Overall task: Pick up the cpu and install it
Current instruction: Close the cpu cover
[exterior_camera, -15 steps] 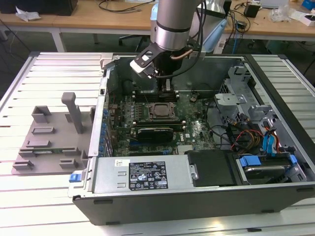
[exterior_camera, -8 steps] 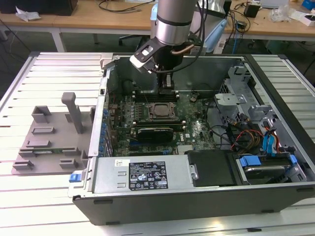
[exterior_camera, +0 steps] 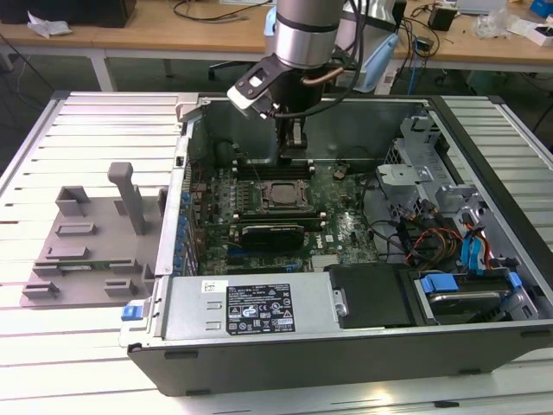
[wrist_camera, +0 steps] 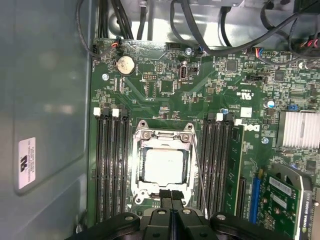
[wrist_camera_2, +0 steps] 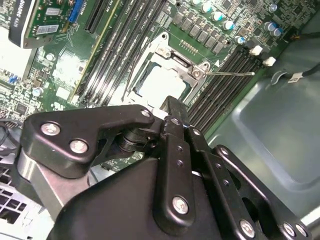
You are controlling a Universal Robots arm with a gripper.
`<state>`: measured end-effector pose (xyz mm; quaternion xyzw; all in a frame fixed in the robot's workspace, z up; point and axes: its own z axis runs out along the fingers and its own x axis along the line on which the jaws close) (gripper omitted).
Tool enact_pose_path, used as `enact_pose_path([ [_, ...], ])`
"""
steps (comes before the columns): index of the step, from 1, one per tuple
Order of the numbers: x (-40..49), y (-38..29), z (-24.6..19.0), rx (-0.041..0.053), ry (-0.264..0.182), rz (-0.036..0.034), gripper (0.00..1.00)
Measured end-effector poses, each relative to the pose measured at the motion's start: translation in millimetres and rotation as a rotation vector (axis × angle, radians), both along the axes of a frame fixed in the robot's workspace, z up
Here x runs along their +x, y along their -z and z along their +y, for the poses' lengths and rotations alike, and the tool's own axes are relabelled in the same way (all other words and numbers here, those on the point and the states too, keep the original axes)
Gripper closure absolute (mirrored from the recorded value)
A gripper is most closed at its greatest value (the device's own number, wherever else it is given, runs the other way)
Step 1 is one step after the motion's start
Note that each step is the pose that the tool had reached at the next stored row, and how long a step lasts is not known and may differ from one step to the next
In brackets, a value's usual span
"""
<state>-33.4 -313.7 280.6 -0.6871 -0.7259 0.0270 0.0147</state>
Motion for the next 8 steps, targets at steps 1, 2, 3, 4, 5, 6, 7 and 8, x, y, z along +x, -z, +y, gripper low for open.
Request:
enact_pose_path([
  [1,0.0,-2.0,0.0,-0.0001,0.000,0.0000,0.89],
  [2,0.0,-4.4,0.0,-0.0003,0.000,0.0000,0.89],
  [3,0.0,-6.3,0.0,-0.0005,0.000,0.0000,0.89],
  [4,0.0,-9.6,0.0,-0.0007,0.000,0.0000,0.89],
  [5,0.0,-11.5,0.0,-0.0006,0.000,0.0000,0.89],
  [6,0.0,-12.8,0.0,-0.0005,0.000,-0.0001,0.89],
  [7,0.0,-12.8,0.0,-0.0004,0.000,-0.0002,0.89],
  [8,0.0,-12.9,0.0,-0.0006,0.000,0.0000,0.89],
])
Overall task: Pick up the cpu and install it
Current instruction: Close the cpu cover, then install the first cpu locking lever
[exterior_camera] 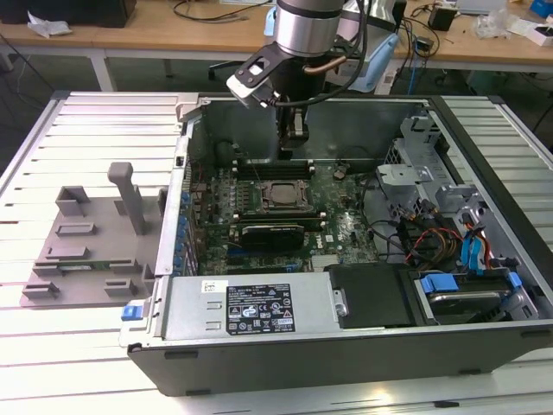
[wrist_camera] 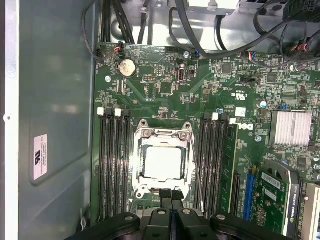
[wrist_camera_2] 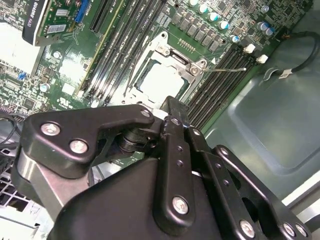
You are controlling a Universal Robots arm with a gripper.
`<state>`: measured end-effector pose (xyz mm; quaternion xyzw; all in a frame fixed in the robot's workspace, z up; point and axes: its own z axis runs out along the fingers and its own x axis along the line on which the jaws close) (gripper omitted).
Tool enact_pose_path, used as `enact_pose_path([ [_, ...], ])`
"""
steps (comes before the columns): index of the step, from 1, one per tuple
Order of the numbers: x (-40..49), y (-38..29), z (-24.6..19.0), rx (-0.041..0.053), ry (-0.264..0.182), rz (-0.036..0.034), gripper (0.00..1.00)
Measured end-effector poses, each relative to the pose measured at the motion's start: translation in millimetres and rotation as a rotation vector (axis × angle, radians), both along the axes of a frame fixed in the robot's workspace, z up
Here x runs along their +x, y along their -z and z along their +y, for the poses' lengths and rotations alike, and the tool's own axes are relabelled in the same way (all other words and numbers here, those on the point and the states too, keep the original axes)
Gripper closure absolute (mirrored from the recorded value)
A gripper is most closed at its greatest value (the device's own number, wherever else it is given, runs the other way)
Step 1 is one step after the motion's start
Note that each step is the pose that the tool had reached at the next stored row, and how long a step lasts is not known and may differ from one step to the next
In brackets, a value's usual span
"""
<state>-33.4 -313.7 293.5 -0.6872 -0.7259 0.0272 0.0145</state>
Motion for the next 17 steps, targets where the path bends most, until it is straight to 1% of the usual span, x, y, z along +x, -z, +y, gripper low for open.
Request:
enact_pose_path([
  [12,0.0,-0.3,0.0,0.0000,0.000,0.0000,0.89],
  [14,0.0,-0.5,0.0,-0.0002,-0.020,0.0001,0.89],
  [16,0.0,-0.4,0.0,0.0000,-0.064,0.0000,0.89],
  [17,0.0,-0.4,0.0,-0.0001,-0.076,0.0000,0.89],
])
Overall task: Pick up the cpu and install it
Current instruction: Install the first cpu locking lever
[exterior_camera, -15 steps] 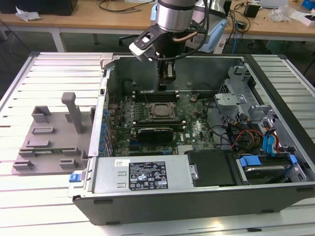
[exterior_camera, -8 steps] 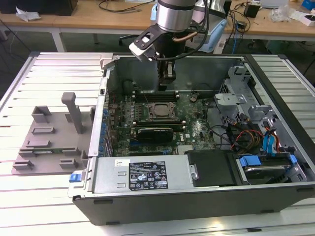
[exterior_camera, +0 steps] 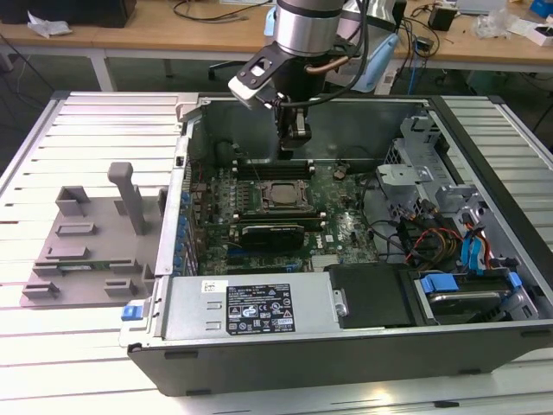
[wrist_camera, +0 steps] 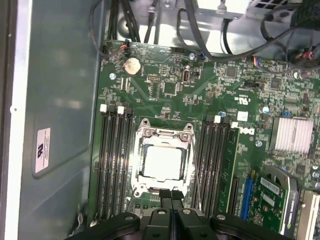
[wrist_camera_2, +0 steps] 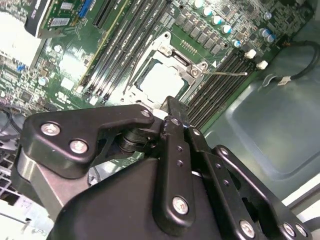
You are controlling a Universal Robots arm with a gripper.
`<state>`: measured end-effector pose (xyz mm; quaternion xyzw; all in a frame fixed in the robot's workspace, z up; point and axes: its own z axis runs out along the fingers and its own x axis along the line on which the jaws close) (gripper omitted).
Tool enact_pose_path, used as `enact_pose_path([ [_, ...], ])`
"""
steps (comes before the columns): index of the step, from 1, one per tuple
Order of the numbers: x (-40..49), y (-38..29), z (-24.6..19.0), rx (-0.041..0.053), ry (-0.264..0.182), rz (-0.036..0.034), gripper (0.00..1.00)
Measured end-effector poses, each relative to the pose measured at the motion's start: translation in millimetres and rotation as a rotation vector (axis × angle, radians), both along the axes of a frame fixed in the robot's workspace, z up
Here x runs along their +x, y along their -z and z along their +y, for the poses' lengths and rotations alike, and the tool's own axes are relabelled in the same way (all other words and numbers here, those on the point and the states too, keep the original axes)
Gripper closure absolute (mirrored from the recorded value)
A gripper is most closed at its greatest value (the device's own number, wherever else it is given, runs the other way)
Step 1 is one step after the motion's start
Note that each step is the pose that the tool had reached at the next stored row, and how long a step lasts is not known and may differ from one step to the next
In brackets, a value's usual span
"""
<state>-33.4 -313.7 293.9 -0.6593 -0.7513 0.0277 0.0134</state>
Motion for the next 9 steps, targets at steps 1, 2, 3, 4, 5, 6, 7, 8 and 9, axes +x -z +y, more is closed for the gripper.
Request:
enact_pose_path([
  [1,0.0,0.0,0.0,0.0001,-0.012,0.0000,0.89],
  [2,0.0,0.0,0.0,0.0000,-0.033,0.0000,0.89],
  [3,0.0,0.1,0.0,0.0002,-0.058,-0.0001,0.89],
  [4,0.0,0.0,0.0,0.0001,-0.081,0.0000,0.89],
  [5,0.0,0.0,0.0,0.0001,-0.104,0.0000,0.89],
  [6,0.0,0.0,0.0,0.0001,-0.123,0.0000,0.89],
  [7,0.0,0.0,0.0,0.0001,-0.139,0.0000,0.89],
  [8,0.0,0.0,0.0,0.0001,-0.155,0.0000,0.89],
  [9,0.0,0.0,0.0,0.0001,-0.177,0.0000,0.89],
])
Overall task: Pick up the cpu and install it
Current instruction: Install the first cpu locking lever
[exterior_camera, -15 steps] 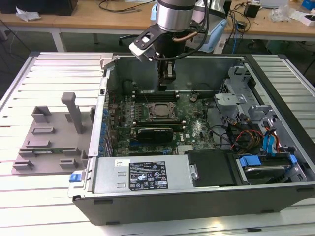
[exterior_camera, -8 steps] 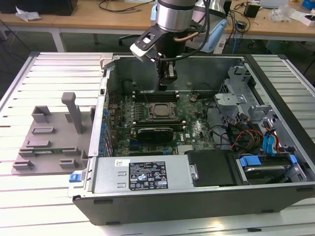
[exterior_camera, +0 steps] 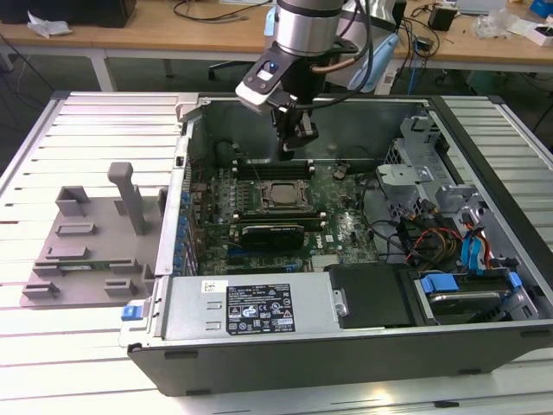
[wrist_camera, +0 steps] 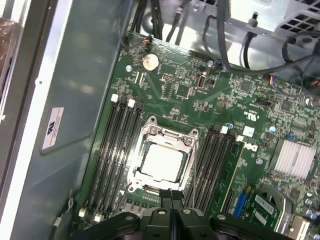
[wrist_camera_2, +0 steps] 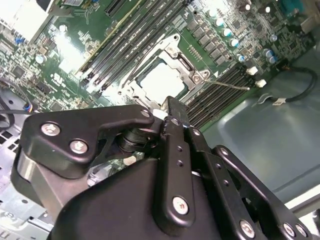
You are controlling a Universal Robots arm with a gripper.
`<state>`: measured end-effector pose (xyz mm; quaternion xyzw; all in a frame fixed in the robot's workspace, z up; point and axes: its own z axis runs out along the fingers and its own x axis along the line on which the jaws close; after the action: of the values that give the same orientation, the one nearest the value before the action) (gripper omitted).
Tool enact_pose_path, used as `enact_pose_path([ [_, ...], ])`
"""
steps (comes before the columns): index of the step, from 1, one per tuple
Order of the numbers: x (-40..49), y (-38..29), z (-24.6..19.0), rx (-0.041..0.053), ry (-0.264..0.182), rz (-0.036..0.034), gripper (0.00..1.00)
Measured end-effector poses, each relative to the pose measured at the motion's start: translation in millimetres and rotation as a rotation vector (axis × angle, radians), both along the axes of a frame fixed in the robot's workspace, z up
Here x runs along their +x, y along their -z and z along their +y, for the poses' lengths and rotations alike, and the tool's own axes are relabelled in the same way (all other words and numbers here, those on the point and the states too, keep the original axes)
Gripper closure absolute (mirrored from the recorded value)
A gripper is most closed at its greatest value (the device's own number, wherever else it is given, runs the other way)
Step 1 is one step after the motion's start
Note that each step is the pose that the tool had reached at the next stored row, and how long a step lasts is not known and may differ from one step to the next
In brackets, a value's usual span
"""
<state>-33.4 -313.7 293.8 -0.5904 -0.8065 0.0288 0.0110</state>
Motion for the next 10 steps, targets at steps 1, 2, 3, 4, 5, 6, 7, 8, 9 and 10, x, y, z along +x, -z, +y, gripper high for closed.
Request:
enact_pose_path([
  [1,0.0,0.0,0.0,0.0000,-0.025,0.0000,0.89],
  [2,0.0,0.0,0.0,0.0000,-0.041,0.0000,0.89],
  [3,0.0,0.0,0.0,0.0000,-0.057,0.0000,0.89],
  [4,0.0,0.0,0.0,0.0000,-0.071,0.0000,0.89],
  [5,0.0,0.0,0.0,0.0000,-0.086,0.0000,0.89],
  [6,0.0,0.0,0.0,0.0000,-0.098,0.0000,0.89],
  [7,0.0,0.0,0.0,0.0000,-0.114,0.0000,0.89],
  [8,0.0,0.0,0.0,0.0000,-0.124,0.0000,0.89],
  [9,0.0,0.0,0.0,0.0000,-0.133,-0.0001,0.89],
  [10,0.0,0.0,0.0,0.0000,-0.140,0.0000,0.89],
])
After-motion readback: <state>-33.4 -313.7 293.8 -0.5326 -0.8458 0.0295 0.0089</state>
